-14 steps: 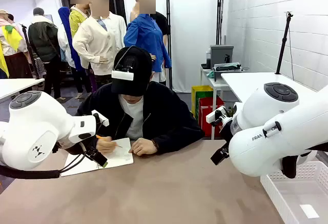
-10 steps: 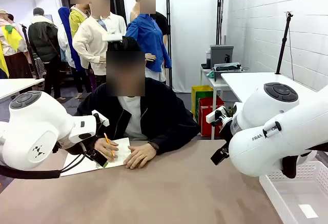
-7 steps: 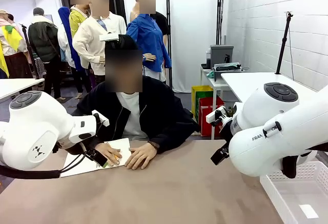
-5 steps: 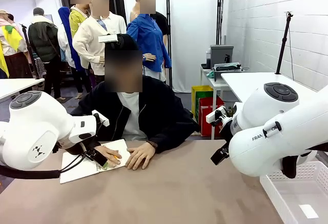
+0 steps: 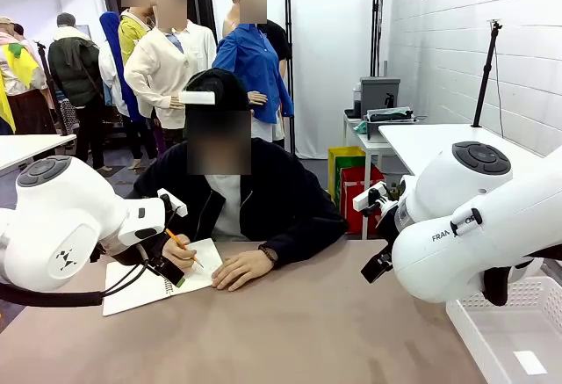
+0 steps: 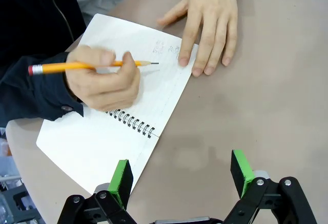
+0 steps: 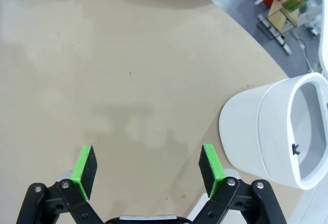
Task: Sort the paper based on its condition.
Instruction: If a person hands you a paper, place it in the Organizing basket , and if it's crumpled, put it in the Trash can.
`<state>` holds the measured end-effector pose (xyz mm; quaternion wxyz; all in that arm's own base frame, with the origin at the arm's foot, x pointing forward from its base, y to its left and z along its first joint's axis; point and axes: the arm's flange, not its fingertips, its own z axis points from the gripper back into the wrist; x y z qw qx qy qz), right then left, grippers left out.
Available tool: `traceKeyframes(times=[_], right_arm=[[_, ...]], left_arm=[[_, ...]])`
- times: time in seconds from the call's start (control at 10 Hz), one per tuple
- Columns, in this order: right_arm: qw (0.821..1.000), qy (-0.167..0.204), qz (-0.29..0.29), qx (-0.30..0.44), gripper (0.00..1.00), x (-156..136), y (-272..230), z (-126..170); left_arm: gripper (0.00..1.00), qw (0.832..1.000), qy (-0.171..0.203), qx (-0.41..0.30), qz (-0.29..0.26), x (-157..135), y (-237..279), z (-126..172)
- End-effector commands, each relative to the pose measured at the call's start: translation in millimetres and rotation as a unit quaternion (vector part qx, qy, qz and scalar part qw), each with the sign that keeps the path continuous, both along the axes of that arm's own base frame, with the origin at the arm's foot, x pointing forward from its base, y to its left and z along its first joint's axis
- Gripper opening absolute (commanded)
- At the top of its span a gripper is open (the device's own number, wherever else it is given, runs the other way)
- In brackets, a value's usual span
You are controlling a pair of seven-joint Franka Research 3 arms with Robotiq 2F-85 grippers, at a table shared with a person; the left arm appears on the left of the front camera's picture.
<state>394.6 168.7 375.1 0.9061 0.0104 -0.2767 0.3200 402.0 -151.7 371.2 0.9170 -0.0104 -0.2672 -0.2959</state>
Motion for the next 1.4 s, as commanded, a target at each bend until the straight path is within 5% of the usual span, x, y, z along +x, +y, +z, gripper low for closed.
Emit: traceKeyframes(times=[0.0, 0.3, 0.7, 1.3], right_arm=[[1.0, 0.0, 0.0, 0.0, 1.0, 0, 0, 0], [1.0, 0.006, 0.005, 0.025, 1.0, -7, 14, 12], [0.997, 0.06, 0.026, 0.028, 1.0, -31, 61, 55], [0.995, 0.076, 0.06, 0.021, 1.0, -42, 73, 121]], left_arm=[[1.0, 1.0, 0.0, 0.0, 0.001, 0, 1, 0], [1.0, 1.0, 0.004, 0.001, -0.001, -4, -6, 8], [1.0, 0.998, 0.043, -0.04, 0.011, -16, -13, 47], [1.0, 0.993, 0.076, -0.069, -0.054, -43, -14, 119]])
